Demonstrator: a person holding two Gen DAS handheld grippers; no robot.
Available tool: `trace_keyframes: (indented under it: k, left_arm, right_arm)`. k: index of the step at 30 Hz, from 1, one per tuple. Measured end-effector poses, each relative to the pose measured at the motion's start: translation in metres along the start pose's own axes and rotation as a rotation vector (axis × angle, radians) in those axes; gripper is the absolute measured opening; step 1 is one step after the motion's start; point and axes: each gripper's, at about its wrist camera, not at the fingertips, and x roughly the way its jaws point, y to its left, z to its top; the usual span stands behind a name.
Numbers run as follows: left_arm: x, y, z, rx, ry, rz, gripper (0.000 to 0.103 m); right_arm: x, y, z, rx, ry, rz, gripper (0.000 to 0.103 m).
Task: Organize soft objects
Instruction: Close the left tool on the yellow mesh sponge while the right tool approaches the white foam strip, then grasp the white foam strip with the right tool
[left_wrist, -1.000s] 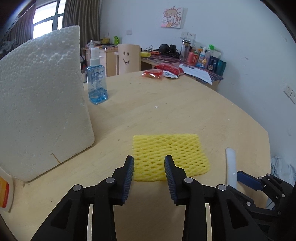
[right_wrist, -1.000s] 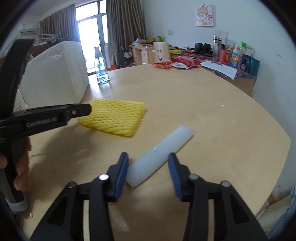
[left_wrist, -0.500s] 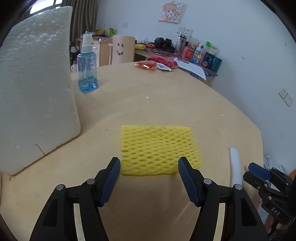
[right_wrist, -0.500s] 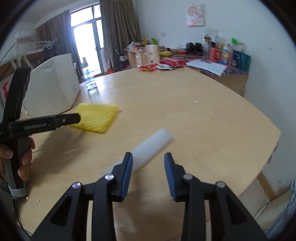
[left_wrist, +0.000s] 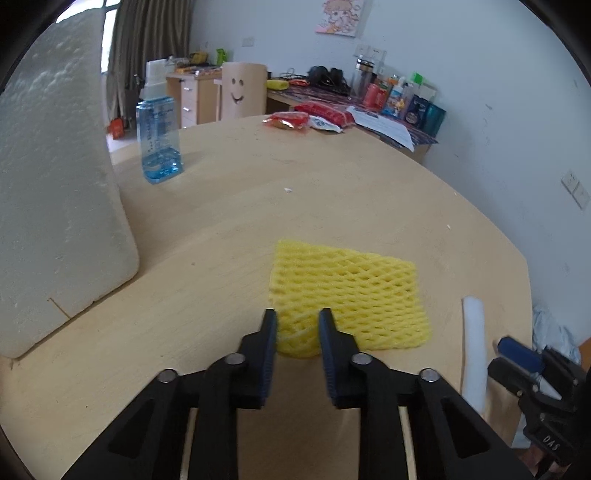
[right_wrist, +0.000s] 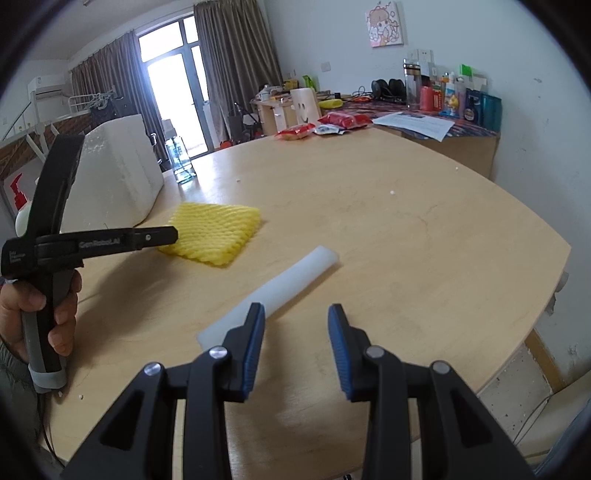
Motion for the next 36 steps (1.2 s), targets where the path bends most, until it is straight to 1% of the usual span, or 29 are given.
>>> trace_keyframes:
  k: [1,2,3,7,9,11,12,14,17,20,25,28,31,33,35,36]
  left_arm:
    - [-0.002,0.000,0.000,-0.002,-0.012,0.004,0.008]
    - [-0.005,-0.001,0.000,-0.001,-0.027,0.006,0.008]
    - [-0.006,-0.002,-0.001,0.003,-0.032,0.002,0.007]
    - [-0.017,-0.005,-0.002,0.010,-0.065,-0.009,0.007]
    - [-0.028,-0.006,-0.002,0.005,-0.103,-0.012,0.007]
    - [-0.041,-0.007,-0.003,0.014,-0.159,0.010,0.007]
    - [-0.045,-0.007,-0.003,0.016,-0.174,0.018,0.007]
    - [-0.049,-0.006,-0.004,0.007,-0.191,0.028,0.007]
    - [-0.049,-0.004,-0.005,-0.003,-0.192,0.045,0.007]
    - [-0.048,0.001,-0.006,-0.020,-0.195,0.053,0.007]
    - [-0.057,0.013,-0.006,-0.053,-0.228,0.071,0.007]
    - [-0.062,0.017,-0.006,-0.060,-0.245,0.091,0.007]
    - [-0.068,0.023,-0.006,-0.072,-0.265,0.109,0.007]
    - [-0.072,0.026,-0.007,-0.074,-0.280,0.113,0.007]
    - [-0.074,0.028,-0.006,-0.074,-0.288,0.111,0.007]
    - [-0.074,0.028,-0.007,-0.074,-0.289,0.112,0.007]
  right_arm:
    - [-0.001,0.000,0.000,0.000,-0.005,0.001,0.046]
    - [-0.002,0.000,0.000,0.001,-0.005,0.006,0.049]
    - [-0.002,-0.001,0.001,0.003,-0.005,0.008,0.050]
    - [-0.001,0.001,0.001,-0.004,-0.003,0.004,0.050]
    - [-0.001,0.002,0.001,-0.002,0.000,0.004,0.051]
    - [0.000,0.004,0.002,-0.002,0.004,0.005,0.052]
    - [0.000,0.005,0.003,-0.003,0.005,0.006,0.054]
    - [0.002,0.010,0.004,-0.008,0.005,-0.001,0.054]
    - [0.007,0.017,0.004,-0.001,0.016,-0.011,0.054]
    - [0.011,0.025,0.004,0.010,0.019,-0.053,0.054]
    - [0.016,0.041,0.002,0.044,0.007,-0.132,0.054]
    - [0.020,0.053,0.001,0.025,0.002,-0.195,0.054]
    - [0.022,0.061,0.000,0.013,-0.002,-0.239,0.054]
    - [0.023,0.063,0.000,0.023,-0.005,-0.250,0.054]
    - [0.024,0.062,0.000,0.042,-0.004,-0.267,0.051]
    - [0.023,0.062,0.001,0.051,-0.004,-0.270,0.047]
